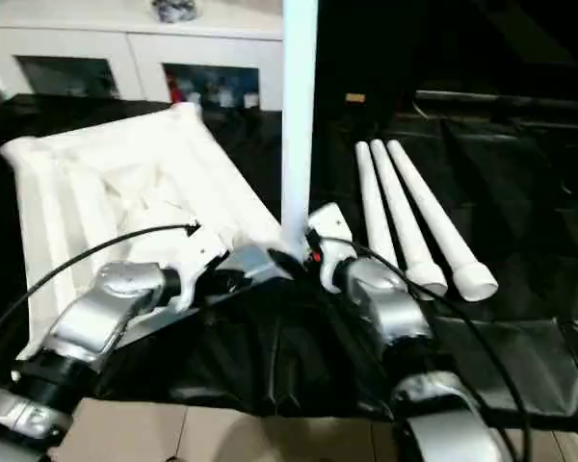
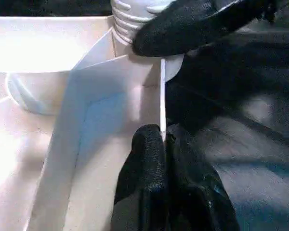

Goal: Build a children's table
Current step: Rotate leg to tighten

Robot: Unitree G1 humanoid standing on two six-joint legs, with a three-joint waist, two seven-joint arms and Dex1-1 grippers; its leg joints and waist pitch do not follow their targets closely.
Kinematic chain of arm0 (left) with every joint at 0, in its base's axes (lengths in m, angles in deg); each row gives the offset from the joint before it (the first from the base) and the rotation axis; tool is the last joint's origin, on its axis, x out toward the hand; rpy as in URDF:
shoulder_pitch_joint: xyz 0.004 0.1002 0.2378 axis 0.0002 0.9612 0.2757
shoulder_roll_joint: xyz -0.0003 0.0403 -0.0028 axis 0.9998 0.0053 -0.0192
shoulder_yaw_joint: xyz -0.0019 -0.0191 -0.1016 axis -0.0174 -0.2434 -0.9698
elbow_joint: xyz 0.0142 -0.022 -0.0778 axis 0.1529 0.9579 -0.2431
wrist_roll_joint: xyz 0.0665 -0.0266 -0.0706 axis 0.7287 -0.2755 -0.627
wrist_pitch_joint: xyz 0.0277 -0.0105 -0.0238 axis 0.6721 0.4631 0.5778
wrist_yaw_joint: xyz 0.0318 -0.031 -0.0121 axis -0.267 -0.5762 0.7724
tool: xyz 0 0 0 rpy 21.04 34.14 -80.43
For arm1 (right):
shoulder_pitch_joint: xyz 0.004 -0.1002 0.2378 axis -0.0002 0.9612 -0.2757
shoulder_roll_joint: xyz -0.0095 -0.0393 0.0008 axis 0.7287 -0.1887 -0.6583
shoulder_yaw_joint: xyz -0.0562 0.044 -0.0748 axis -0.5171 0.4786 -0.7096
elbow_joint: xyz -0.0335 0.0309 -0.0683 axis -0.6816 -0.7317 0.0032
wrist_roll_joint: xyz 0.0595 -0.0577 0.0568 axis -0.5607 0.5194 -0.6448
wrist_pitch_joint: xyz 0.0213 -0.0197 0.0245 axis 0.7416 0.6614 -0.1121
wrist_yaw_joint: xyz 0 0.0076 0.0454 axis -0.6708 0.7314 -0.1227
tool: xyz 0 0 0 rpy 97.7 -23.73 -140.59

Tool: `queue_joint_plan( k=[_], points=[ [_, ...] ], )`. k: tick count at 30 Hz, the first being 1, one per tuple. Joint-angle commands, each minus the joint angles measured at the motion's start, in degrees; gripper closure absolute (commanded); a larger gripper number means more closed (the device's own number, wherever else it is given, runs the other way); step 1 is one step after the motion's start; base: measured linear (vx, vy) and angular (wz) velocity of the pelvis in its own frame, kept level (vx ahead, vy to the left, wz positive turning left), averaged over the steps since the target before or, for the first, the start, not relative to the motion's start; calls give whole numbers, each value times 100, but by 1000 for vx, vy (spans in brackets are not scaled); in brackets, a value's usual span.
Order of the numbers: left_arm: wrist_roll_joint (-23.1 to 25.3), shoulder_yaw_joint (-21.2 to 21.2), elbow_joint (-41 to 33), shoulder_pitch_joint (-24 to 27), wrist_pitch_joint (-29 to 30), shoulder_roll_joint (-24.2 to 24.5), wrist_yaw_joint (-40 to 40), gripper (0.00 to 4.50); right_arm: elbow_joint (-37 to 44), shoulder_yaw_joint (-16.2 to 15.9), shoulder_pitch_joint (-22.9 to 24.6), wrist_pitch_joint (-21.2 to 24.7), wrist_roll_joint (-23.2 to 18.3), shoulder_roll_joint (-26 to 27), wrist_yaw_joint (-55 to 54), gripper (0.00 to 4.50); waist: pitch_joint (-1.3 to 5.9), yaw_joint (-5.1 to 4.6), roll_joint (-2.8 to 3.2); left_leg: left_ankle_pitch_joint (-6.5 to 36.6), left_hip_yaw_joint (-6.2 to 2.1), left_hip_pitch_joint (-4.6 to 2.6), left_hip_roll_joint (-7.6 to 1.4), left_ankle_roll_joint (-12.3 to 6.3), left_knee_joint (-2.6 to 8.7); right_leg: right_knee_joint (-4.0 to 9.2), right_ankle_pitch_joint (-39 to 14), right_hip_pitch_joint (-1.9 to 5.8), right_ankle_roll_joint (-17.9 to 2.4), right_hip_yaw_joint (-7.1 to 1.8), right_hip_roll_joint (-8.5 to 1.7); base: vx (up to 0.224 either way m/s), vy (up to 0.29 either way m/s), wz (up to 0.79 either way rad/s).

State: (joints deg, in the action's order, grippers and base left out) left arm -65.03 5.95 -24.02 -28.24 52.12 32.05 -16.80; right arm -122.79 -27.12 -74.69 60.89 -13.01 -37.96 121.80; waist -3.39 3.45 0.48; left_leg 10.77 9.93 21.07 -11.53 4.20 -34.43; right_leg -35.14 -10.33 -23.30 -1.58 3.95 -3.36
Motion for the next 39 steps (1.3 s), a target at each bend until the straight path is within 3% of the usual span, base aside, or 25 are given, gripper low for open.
queue_joint_plan(
  k=[1,6,7,10,13,17,19,20,22,24,25,27,28,30,31,38,39],
  points=[
    [-317,162,-377,-92,-344,6,-476,450,382,-474,192,57,-123,-110,926,97,429,20,49,773,-33,-49,-166,-450,354,364,-644,366,-1356,-278,-419,0,0,0],
    [-431,203,-456,-12,-350,228,-884,450,969,-665,504,284,-411,-525,1855,97,409,53,32,959,-26,-56,-180,-400,369,398,-910,355,-1335,-274,-413,0,0,0],
    [-450,215,-474,8,-353,269,-959,450,1060,-715,555,308,-419,-601,1984,121,398,46,35,1031,-25,-57,-177,-374,375,417,-1041,343,-1322,-273,-421,0,0,0],
    [-463,282,-514,59,-394,394,-1197,450,1312,-853,666,432,-423,-781,2317,133,405,61,24,1029,-32,-62,-180,-340,376,420,-1118,346,-1275,-282,-421,0,0,0],
    [-485,301,-516,69,-417,433,-1277,450,1470,-900,712,501,-440,-826,2400,164,410,66,57,994,-35,-56,-173,-334,375,423,-1030,346,-1273,-277,-412,0,0,0],
    [-473,287,-492,58,-435,438,-1295,450,1631,-909,760,630,-474,-819,2436,174,412,63,62,1017,-41,-60,-171,-296,378,422,-1075,344,-1276,-273,-413,0,0,0],
    [-428,260,-459,54,-447,408,-1188,450,1634,-916,783,650,-470,-774,2384,175,413,60,57,1031,-41,-59,-169,-285,378,425,-1079,344,-1277,-272,-414,0,0,0],
    [-406,234,-442,56,-449,377,-1082,450,1587,-895,790,641,-449,-697,2254,175,414,54,11,1023,-35,-57,-167,-284,377,426,-1075,348,-1270,-274,-411,0,0,0],
    [-396,218,-433,57,-450,358,-1016,450,1554,-878,794,635,-435,-645,2162,176,410,60,33,999,-41,-54,-165,-277,379,424,-1126,345,-1249,-275,-419,0,0,0],
    [-352,152,-421,47,-394,284,-755,450,1334,-809,751,495,-269,-439,1658,176,400,44,3,1008,-40,-49,-160,-265,385,435,-1235,340,-1210,-274,-419,0,0,0],
    [-352,152,-421,47,-394,284,-755,450,1334,-809,751,495,-269,-439,1658,176,398,40,20,1030,-43,-58,-166,-241,387,435,-1300,327,-1200,-275,-426,0,0,0],
    [-221,36,-379,-10,-301,95,-209,450,800,-623,555,335,22,-31,550,176,379,-18,-11,1121,-41,-51,-153,-173,396,467,-1573,314,-1128,-272,-425,0,0,0],
    [-160,-38,-387,-41,-181,-56,131,450,486,-498,415,287,88,209,6,176,363,-86,8,1182,-56,-26,-144,-75,416,470,-1816,327,-1084,-254,-436,0,0,0],
    [-115,-92,-401,-61,-82,-172,382,450,264,-409,312,251,118,381,-366,177,383,-149,-4,1216,-77,-28,-137,-6,411,494,-2010,340,-978,-245,-446,0,0,0],
    [-78,-137,-458,-56,24,-288,615,450,23,-290,181,310,108,579,-791,177,394,-152,35,1180,-72,-38,-138,-37,398,488,-1877,329,-1002,-261,-443,0,0,0],
    [191,-218,-798,45,432,-1022,1807,450,-1270,212,-614,95,206,1444,-2732,177,436,-164,20,831,-45,-37,-146,-148,368,421,-1135,324,-1241,-266,-432,0,0,0],
    [199,-203,-806,56,422,-1039,1815,450,-1317,241,-644,73,195,1461,-2766,142,435,-161,18,804,-36,-32,-137,-172,362,421,-1059,326,-1242,-270,-421,0,0,0]
  ],
)
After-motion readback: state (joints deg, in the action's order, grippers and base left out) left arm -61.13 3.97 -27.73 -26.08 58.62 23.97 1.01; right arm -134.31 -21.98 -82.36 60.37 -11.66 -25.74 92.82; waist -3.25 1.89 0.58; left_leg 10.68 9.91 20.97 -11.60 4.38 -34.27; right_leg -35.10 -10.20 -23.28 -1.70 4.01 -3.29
